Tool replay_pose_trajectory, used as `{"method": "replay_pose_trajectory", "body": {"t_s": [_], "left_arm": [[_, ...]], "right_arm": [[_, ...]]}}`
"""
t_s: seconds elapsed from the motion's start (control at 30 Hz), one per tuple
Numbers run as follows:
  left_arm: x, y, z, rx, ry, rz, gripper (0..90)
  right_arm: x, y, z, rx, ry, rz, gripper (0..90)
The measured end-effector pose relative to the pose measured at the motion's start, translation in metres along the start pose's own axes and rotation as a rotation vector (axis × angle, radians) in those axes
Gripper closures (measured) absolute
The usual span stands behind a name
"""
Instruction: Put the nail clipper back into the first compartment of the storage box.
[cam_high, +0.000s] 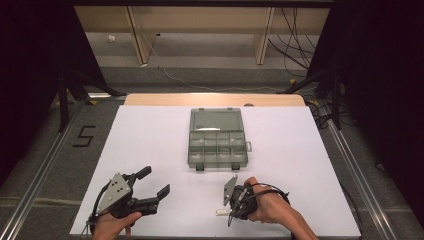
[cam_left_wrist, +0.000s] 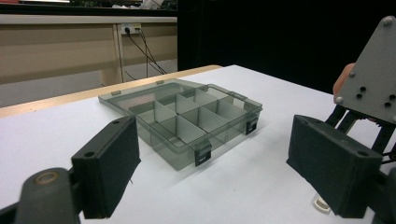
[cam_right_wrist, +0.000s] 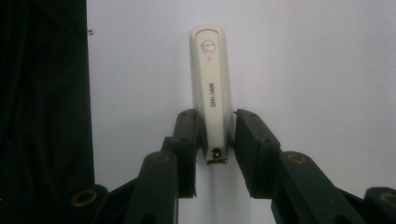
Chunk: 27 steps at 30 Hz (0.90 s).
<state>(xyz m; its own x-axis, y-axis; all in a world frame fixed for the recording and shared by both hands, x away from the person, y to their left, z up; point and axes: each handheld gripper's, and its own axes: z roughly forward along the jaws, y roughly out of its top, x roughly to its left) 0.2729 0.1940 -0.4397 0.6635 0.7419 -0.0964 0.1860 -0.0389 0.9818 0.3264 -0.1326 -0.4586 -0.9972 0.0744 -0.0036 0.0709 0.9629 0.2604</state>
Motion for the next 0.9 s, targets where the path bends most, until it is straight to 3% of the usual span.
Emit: {"method": "replay_pose_trajectory", "body": {"t_s": [0.13, 0.5, 0.67, 0.73, 0.9], "left_arm": [[0.000, 0.000, 0.000, 0.001, 0.000, 0.001, 16.1], [0.000, 0.000, 0.000, -0.002, -0.002, 0.000, 16.1], [0.000, 0.000, 0.000, -0.001, -0.001, -0.003, 16.1], [0.000, 0.000, 0.000, -0.001, -0.001, 0.001, 16.1], [0.000, 0.000, 0.000, 0.000, -0.001, -0.001, 16.1]], "right_arm": [[0.001, 0.003, 0.000, 0.020, 0.006, -0.030, 73.8], [0.002, 0.007, 0.000, 0.040, 0.004, -0.030, 77.4], [0.003, 0.008, -0.004, 0.041, -0.019, -0.034, 77.5], [0.001, 0.007, -0.010, 0.030, -0.056, -0.036, 77.5], [0.000, 0.008, -0.017, 0.002, -0.081, -0.018, 77.5]]}}
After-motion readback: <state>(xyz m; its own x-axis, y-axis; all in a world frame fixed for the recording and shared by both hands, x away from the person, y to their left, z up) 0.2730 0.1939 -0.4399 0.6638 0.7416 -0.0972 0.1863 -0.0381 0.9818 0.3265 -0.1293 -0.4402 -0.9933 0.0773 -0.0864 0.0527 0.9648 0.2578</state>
